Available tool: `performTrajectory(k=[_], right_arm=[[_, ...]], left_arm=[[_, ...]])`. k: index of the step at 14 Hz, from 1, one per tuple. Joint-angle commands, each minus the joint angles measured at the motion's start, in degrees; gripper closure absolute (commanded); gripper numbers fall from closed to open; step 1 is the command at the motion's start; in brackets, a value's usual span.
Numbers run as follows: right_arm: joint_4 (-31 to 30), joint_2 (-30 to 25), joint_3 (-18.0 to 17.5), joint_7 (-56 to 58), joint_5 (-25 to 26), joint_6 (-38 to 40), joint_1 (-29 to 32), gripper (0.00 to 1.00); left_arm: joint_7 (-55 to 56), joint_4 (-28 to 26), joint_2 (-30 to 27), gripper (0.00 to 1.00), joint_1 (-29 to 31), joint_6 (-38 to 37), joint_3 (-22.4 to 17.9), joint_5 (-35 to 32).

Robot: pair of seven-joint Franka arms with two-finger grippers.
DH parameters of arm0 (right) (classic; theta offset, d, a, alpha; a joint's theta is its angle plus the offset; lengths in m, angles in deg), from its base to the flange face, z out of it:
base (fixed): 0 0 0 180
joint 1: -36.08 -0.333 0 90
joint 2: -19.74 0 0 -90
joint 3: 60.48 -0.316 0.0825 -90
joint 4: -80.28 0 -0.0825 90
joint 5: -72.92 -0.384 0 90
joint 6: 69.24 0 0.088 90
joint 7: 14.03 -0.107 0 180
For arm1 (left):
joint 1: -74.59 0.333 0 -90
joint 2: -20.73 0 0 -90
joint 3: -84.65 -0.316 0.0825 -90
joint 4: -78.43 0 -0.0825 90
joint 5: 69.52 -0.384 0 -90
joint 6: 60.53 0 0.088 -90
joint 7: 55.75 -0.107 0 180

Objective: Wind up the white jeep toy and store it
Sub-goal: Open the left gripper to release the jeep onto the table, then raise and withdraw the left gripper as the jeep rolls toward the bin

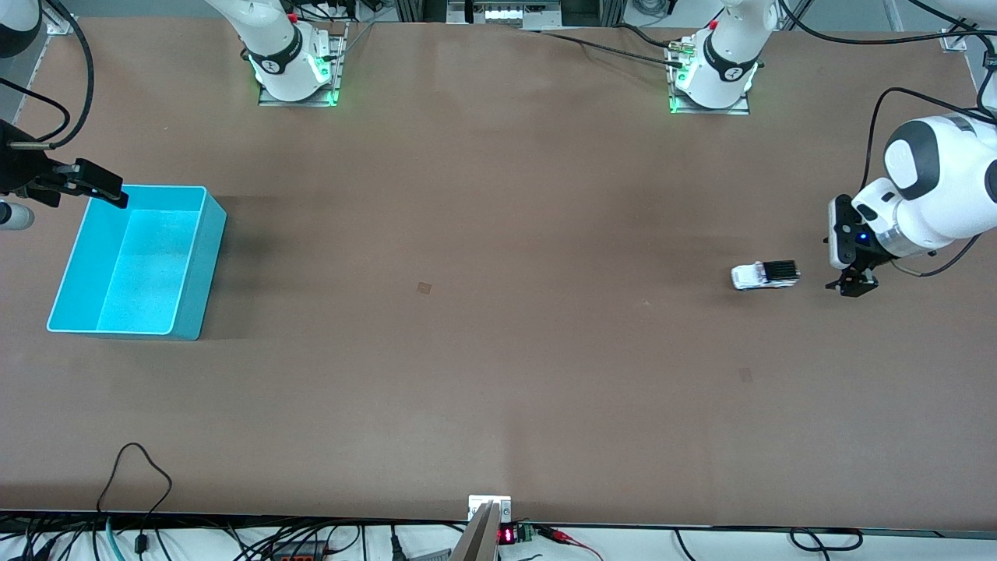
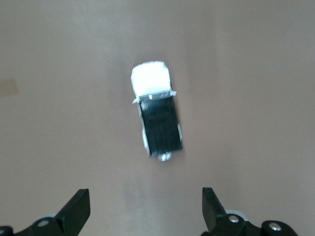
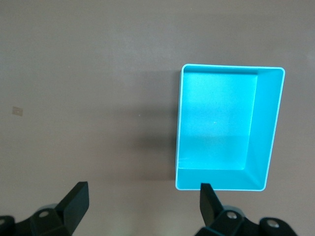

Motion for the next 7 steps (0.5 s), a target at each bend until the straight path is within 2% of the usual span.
performTrajectory(k=[1,7], right_arm=[[0.14,-0.12,-0.02,-0.67,-0.33,-0.14,0.04,0.0],[0.22,-0.12,-0.02,-0.67,-0.41,-0.14,-0.05,0.0]], left_arm=[[3.58,4.58,3.36,0.0,-4.02,-1.09,0.16,1.38],[33.07,5.9,4.51,0.0,-11.5,-0.83,0.16,1.47]])
